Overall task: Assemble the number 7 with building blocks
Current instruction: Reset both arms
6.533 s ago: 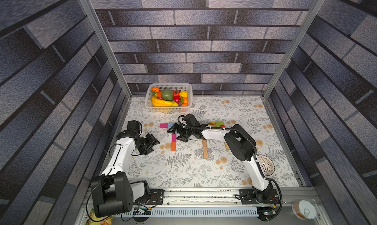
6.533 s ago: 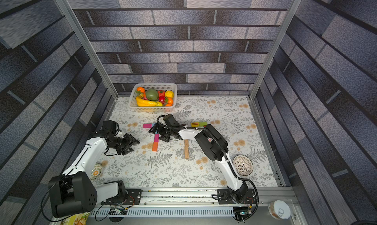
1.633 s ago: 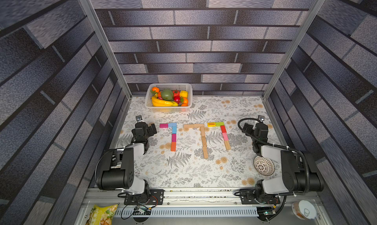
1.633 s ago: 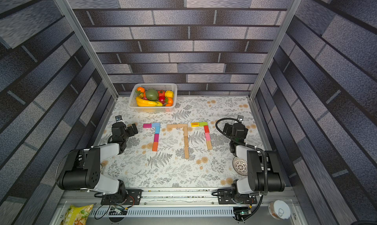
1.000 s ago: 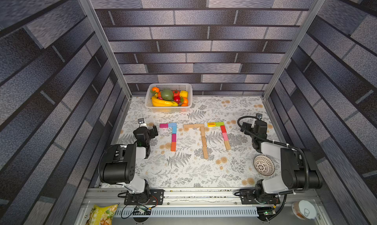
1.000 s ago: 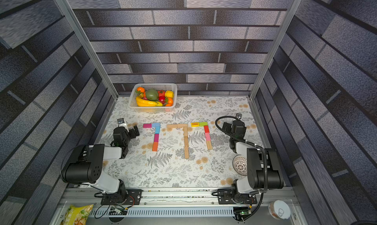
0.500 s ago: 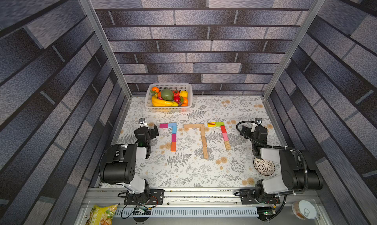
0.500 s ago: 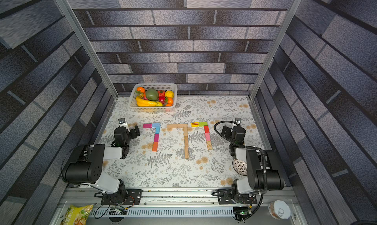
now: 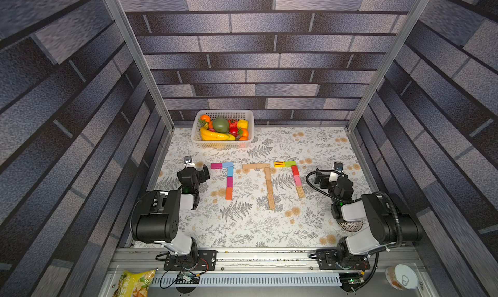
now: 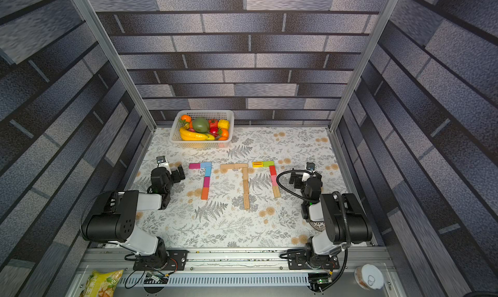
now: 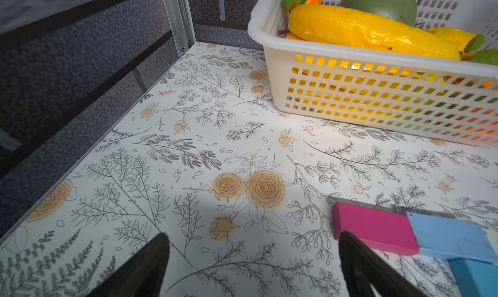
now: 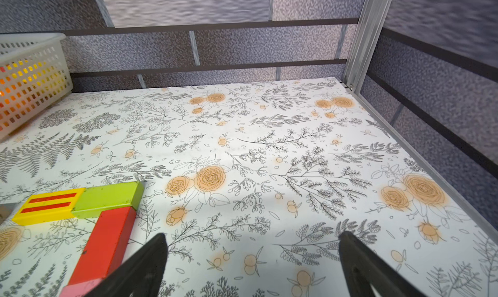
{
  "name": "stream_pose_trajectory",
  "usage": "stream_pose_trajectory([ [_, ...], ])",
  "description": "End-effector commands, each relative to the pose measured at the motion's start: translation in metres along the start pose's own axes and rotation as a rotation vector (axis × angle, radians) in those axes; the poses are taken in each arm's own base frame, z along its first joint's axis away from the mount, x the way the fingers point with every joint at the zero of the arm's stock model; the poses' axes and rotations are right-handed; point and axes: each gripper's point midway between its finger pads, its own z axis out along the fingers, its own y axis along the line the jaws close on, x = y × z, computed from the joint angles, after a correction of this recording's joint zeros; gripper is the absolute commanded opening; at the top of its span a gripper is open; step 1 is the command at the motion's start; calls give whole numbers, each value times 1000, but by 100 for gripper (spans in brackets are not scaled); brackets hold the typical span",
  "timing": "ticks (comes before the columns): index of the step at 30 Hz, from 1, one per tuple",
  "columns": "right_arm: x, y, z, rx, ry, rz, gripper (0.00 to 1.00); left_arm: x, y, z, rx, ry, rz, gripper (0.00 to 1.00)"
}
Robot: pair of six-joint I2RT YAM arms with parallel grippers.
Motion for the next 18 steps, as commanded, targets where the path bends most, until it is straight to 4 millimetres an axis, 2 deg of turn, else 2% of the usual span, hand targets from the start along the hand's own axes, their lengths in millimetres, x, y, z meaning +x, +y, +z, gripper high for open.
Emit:
stream_pose_trajectory([
  [1,-12,-2,3,20,-38,1,100,-10,1,1,-15,-30,12,100],
  [6,-10,-8,24,65,62,12,100,-10,1,1,-15,-30,12,100],
  [18,-8,-3,24,39,76,0,100,-10,1,1,-14,-30,13,100],
])
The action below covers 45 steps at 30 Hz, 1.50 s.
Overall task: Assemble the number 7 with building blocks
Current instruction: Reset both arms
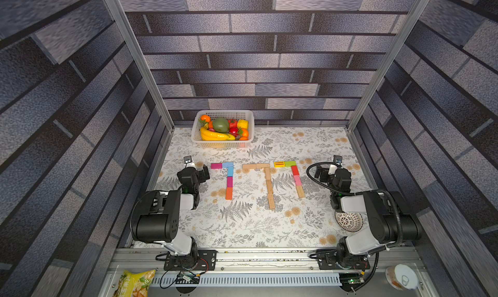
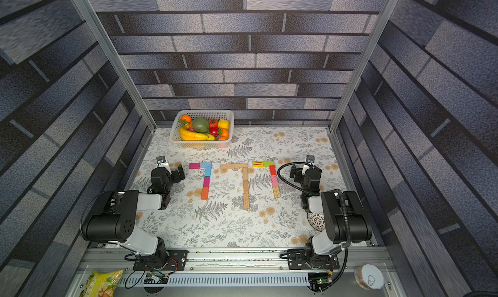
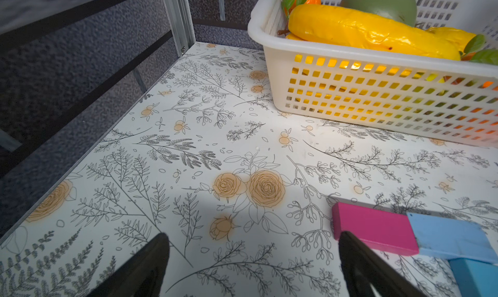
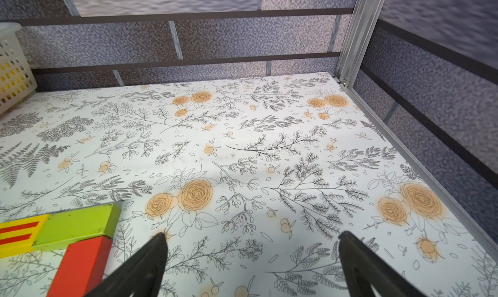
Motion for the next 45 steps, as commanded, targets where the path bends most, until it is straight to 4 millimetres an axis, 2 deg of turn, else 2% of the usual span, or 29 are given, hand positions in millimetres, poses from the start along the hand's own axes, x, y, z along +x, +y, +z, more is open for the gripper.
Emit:
stream_pose_trajectory([
  [1,2,8,0,-39,13,-9,100,-10,1,1,-14,-30,12,100],
  [3,2,15,1,-78,20,-24,100,-9,1,1,-12,-28,13,100],
  [21,2,16,2,-84,21,-24,100,-10,1,1,-14,-30,12,100],
  [25,2,40,-10,-232,-27,-74,100,-9,1,1,-13,-29,12,100],
  [28,0,28,-7,-161,-28,-48,100,-10,1,2,-9,-31,10,100],
  [30,2,0,1,3,11,9,100,-10,1,1,-8,-30,7,100],
  [34,2,5,0,-18,7,-3,100,-9,1,2,-8,-28,7,100],
  [37,2,15,1,-80,14,-24,100,-10,1,2,-7,-30,7,100],
  [45,2,16,1,-83,13,-24,100,-10,1,3,-8,-26,7,100],
])
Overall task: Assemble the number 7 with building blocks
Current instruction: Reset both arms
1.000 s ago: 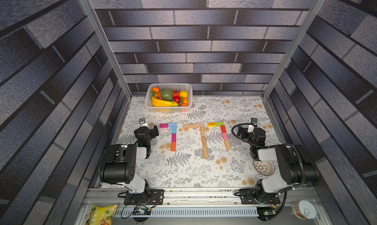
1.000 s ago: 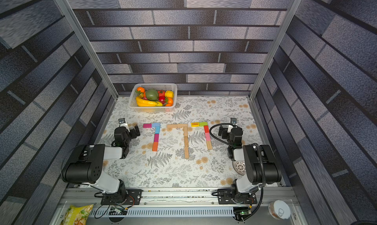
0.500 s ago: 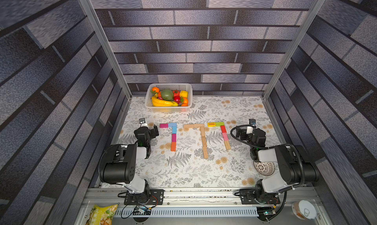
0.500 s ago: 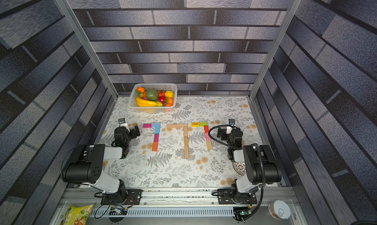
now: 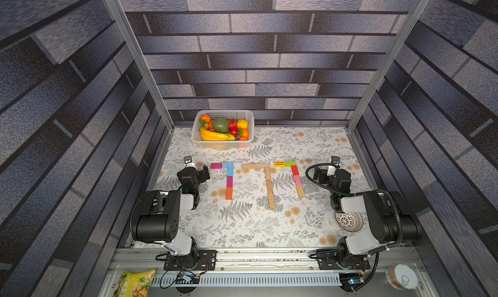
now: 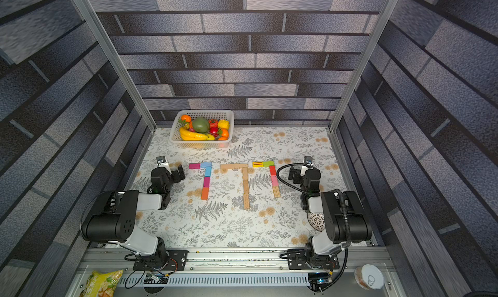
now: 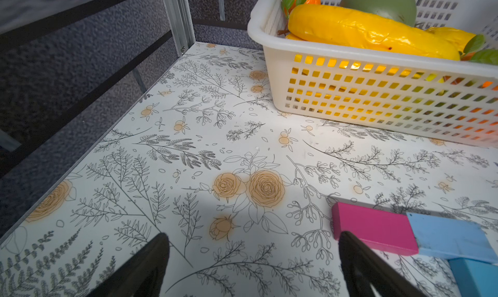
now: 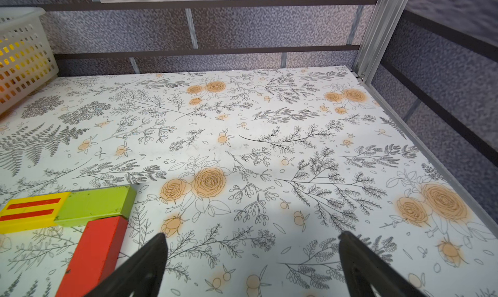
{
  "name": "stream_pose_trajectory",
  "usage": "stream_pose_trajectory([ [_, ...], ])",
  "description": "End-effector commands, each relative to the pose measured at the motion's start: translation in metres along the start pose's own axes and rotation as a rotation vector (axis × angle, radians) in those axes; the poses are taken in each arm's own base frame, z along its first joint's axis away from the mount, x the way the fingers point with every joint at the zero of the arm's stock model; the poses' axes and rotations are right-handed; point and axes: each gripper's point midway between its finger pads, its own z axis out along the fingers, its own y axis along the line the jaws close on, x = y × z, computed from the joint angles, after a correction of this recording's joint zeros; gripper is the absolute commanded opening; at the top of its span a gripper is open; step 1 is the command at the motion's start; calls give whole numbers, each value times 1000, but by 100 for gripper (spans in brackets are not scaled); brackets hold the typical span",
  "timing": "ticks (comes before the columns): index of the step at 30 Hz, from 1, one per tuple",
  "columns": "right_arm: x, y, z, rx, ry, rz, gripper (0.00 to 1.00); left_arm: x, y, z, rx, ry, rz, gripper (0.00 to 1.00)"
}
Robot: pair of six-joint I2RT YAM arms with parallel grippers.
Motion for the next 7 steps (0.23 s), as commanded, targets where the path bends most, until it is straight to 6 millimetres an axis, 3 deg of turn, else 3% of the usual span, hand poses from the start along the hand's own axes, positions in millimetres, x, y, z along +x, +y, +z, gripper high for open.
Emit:
stream_pose_trajectory([
  [1,-5,4,3,-19,-6,-2,100,-10,1,3,-6,-23,7,100],
  [7,-5,4,3,-21,-7,-4,100,-10,0,2,-1,-28,9,100],
])
